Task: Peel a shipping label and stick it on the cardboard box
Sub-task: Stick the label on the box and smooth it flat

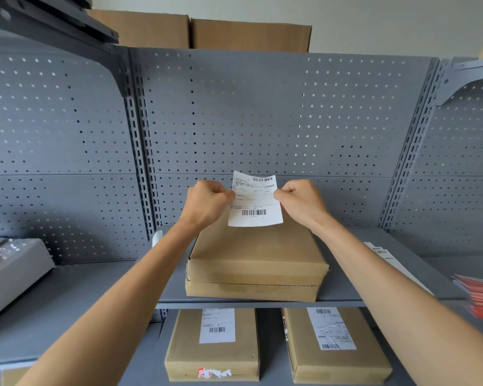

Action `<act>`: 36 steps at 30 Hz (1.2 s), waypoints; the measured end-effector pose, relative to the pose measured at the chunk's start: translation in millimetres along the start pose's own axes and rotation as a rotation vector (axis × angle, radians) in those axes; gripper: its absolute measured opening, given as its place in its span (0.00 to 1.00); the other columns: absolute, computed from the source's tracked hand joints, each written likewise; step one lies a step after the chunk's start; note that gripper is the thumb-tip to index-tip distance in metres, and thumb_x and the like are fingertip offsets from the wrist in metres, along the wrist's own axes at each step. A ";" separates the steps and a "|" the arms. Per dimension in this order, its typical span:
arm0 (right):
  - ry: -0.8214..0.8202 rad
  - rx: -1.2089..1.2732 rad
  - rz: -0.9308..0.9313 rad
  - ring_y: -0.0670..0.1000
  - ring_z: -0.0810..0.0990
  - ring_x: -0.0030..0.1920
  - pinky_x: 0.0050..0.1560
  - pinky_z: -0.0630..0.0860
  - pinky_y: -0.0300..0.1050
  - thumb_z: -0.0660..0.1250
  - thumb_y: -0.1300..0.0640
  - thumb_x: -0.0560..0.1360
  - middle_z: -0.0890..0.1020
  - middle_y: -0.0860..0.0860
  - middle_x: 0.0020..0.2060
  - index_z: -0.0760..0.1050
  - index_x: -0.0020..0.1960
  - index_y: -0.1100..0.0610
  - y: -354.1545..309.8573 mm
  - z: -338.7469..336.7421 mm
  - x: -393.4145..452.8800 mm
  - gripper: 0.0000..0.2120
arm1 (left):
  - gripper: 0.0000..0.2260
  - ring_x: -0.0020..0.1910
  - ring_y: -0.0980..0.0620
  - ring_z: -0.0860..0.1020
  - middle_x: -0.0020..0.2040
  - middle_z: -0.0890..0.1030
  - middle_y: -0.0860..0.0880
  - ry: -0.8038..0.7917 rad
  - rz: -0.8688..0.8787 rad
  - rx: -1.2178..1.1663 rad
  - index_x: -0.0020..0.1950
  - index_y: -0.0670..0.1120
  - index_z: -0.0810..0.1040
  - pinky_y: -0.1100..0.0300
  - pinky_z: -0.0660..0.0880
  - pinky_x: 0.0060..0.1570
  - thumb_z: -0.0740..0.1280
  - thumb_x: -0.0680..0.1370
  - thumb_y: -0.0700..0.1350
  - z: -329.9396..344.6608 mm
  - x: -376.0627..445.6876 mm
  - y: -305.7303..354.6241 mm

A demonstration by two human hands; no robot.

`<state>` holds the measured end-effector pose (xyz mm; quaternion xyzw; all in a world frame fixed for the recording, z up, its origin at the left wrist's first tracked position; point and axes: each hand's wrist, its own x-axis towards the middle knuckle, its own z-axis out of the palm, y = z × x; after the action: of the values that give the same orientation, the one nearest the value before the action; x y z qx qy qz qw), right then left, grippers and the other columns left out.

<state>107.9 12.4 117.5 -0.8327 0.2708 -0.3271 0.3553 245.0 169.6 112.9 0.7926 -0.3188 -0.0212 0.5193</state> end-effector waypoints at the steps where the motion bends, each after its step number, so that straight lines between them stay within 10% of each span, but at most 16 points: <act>1: -0.018 -0.044 -0.011 0.51 0.63 0.33 0.35 0.60 0.45 0.65 0.61 0.70 0.67 0.54 0.30 0.69 0.32 0.62 2.0 1.4 -1.5 0.10 | 0.09 0.19 0.58 0.66 0.28 0.78 0.53 -0.012 -0.003 0.021 0.39 0.39 0.84 0.68 0.62 0.20 0.69 0.75 0.44 1.6 -0.6 -1.8; 16: -0.116 -0.342 -0.010 0.53 0.64 0.26 0.30 0.62 0.44 0.65 0.59 0.69 0.68 0.52 0.22 0.64 0.26 0.57 23.9 19.3 -15.5 0.15 | 0.09 0.44 0.44 0.81 0.35 0.82 0.52 -0.126 0.010 0.356 0.31 0.49 0.78 0.49 0.77 0.47 0.68 0.70 0.50 16.9 -14.0 -23.3; 36: -0.131 -0.466 -0.055 0.53 0.61 0.28 0.28 0.59 0.43 0.64 0.63 0.67 0.63 0.51 0.22 0.59 0.27 0.56 22.8 25.1 -23.7 0.16 | 0.09 0.52 0.45 0.75 0.41 0.82 0.50 -0.134 0.036 0.522 0.39 0.45 0.81 0.49 0.77 0.52 0.68 0.72 0.51 23.3 -15.0 -25.3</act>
<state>106.2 25.2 78.2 -0.9188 0.2925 -0.2107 0.1611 236.8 165.1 76.5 0.8907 -0.3613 0.0187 0.2754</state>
